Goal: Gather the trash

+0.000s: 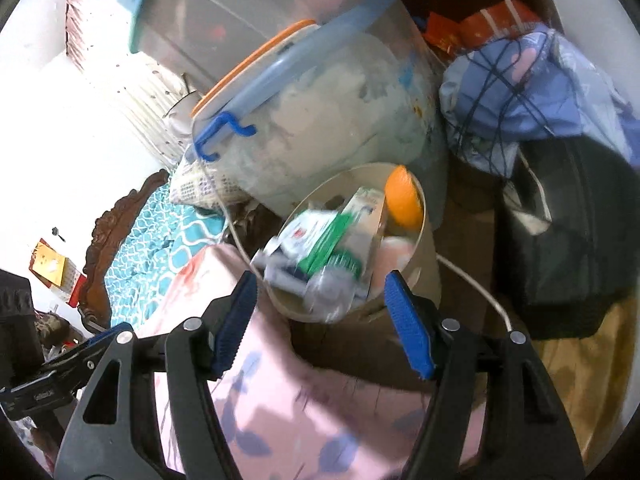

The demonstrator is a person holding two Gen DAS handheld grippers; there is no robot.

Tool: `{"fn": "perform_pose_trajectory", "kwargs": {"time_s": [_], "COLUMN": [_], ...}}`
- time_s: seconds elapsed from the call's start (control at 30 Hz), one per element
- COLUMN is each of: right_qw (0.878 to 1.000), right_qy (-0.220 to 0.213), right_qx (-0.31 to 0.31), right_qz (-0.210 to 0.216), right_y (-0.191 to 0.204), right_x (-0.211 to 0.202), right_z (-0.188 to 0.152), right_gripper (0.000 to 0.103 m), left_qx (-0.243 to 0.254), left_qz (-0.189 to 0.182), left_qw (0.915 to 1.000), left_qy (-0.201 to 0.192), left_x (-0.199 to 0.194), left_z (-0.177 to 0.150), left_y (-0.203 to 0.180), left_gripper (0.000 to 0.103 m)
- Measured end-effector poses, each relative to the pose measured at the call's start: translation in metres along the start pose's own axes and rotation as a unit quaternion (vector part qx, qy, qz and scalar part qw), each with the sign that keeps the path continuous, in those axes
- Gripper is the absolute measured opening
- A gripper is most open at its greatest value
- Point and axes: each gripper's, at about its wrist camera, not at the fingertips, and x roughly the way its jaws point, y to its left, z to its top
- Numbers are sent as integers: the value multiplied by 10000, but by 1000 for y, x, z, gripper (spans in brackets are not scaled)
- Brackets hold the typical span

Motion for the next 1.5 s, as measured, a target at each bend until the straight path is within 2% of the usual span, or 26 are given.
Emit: {"fn": "perform_pose_trajectory", "kwargs": {"time_s": [0.1,0.2,0.37,0.47,0.67,1.03,1.5], "right_qw": [9999,9999,9999,10000,9996,9983,9977], "right_qy": [-72,-20,17,-31,-114,43,27], "right_qx": [19,68,116,59,-241,-572,-655], "right_qz": [-87,-145,-94,-51,46,135,162], "right_y": [10,21,38,54,90,127,141], "right_x": [-16,-30,-50,-63,-83,-92,-99], "right_z": [-25,-50,-73,-82,-99,-127,-138], "right_gripper": [80,84,91,92,95,96,99], "left_qx": [40,4,-115,-185,-400,-584,-520], "left_qz": [227,468,854,1149,1431,2061,2381], "left_qw": [9997,9989,9961,9927,9877,9742,9667], "left_qy": [-55,-95,-202,-326,-495,-708,-777], "left_x": [-15,-30,-58,-78,-107,-138,-152], "left_z": [-16,-33,-58,-75,-99,-126,-137], "left_y": [0,5,18,26,44,64,66], "left_gripper": [94,94,94,94,94,94,94]}}
